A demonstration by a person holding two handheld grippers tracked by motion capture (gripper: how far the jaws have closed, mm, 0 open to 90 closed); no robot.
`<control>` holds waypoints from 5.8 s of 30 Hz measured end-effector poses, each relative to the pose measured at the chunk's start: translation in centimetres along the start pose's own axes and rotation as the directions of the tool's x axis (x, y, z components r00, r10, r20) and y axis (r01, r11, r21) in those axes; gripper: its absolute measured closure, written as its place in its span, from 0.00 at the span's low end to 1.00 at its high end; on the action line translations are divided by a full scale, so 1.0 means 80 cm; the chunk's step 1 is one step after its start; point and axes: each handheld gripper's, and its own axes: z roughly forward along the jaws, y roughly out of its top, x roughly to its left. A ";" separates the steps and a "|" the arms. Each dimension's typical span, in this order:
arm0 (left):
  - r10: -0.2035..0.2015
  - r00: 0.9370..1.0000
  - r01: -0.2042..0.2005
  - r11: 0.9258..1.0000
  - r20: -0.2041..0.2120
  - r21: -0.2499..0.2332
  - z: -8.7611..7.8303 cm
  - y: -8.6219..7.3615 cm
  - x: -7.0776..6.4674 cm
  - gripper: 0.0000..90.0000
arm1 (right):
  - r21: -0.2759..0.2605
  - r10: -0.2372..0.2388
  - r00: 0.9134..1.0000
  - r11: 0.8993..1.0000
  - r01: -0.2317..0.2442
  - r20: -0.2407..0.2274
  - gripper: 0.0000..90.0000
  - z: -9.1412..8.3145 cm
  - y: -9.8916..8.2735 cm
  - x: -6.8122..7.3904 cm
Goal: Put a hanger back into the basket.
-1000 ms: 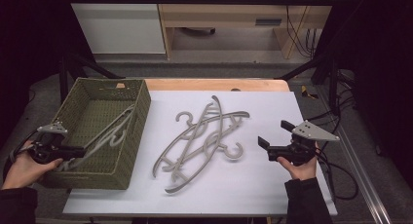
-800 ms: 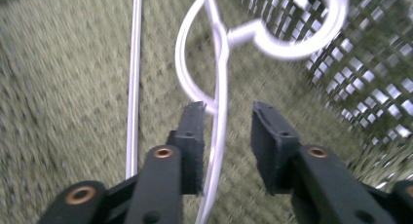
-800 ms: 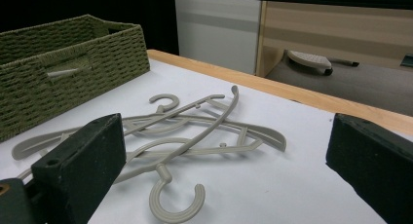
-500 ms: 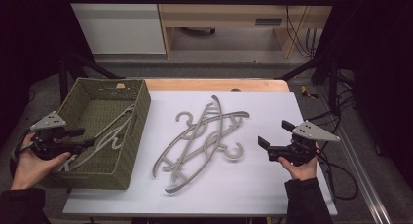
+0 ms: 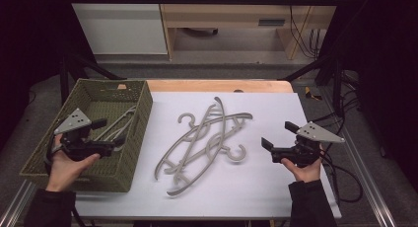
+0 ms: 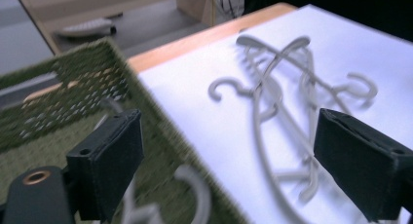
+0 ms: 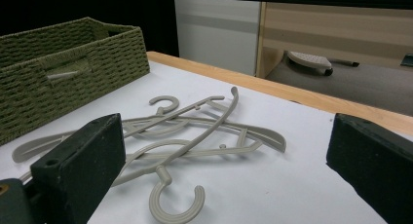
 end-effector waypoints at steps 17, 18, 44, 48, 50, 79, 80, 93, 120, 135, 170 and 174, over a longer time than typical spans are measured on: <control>0.010 0.995 -0.005 0.999 0.099 -0.049 0.064 0.006 -0.085 0.10 | -0.003 0.000 1.000 1.000 0.000 -0.005 0.01 -0.002 0.000 0.000; 0.010 0.995 -0.005 0.999 0.103 -0.047 0.068 0.007 -0.090 0.10 | -0.005 -0.001 1.000 1.000 0.001 -0.005 0.01 -0.002 0.000 0.000; 0.098 0.966 -0.151 0.965 0.239 0.214 0.187 -0.003 -0.193 0.15 | -0.012 -0.001 1.000 1.000 0.001 -0.009 0.01 -0.007 0.001 -0.001; 0.096 0.963 -0.161 0.955 0.252 0.250 0.201 -0.011 -0.201 0.19 | -0.013 -0.001 1.000 1.000 0.001 -0.010 0.01 -0.007 0.001 -0.001; 0.092 0.963 -0.162 0.948 0.254 0.272 0.208 -0.014 -0.206 0.23 | -0.012 -0.001 1.000 1.000 0.001 -0.010 0.01 -0.007 0.001 -0.001; -0.015 0.973 -0.100 0.873 0.231 0.478 0.276 -0.046 -0.213 0.84 | -0.014 -0.003 1.000 1.000 0.002 -0.019 0.01 -0.006 0.001 0.000; -0.016 0.974 -0.097 0.872 0.225 0.480 0.275 -0.046 -0.212 0.85 | -0.015 0.001 1.000 1.000 -0.001 -0.020 0.01 -0.006 0.002 0.000; 0.011 0.972 -0.119 0.886 0.235 0.449 0.241 -0.046 -0.194 0.90 | -0.009 -0.003 1.000 1.000 0.003 -0.018 0.01 -0.005 0.001 0.001; 0.038 0.946 -0.134 0.950 0.323 0.283 0.150 -0.001 -0.165 0.91 | -0.006 -0.004 1.000 1.000 0.004 -0.016 0.01 -0.005 0.000 0.001; 0.072 0.942 -0.140 0.972 0.327 0.189 0.106 0.039 -0.146 0.91 | 0.002 -0.007 1.000 1.000 0.007 -0.019 0.01 -0.001 -0.001 0.002; 0.129 0.967 -0.177 0.961 0.221 0.211 0.014 0.070 -0.003 0.91 | 0.020 -0.011 1.000 1.000 0.011 -0.016 0.01 0.005 -0.004 0.003; 0.113 0.970 -0.160 0.962 0.214 0.220 0.007 0.057 0.014 0.91 | 0.022 -0.008 1.000 1.000 0.009 -0.014 0.01 0.005 -0.004 0.002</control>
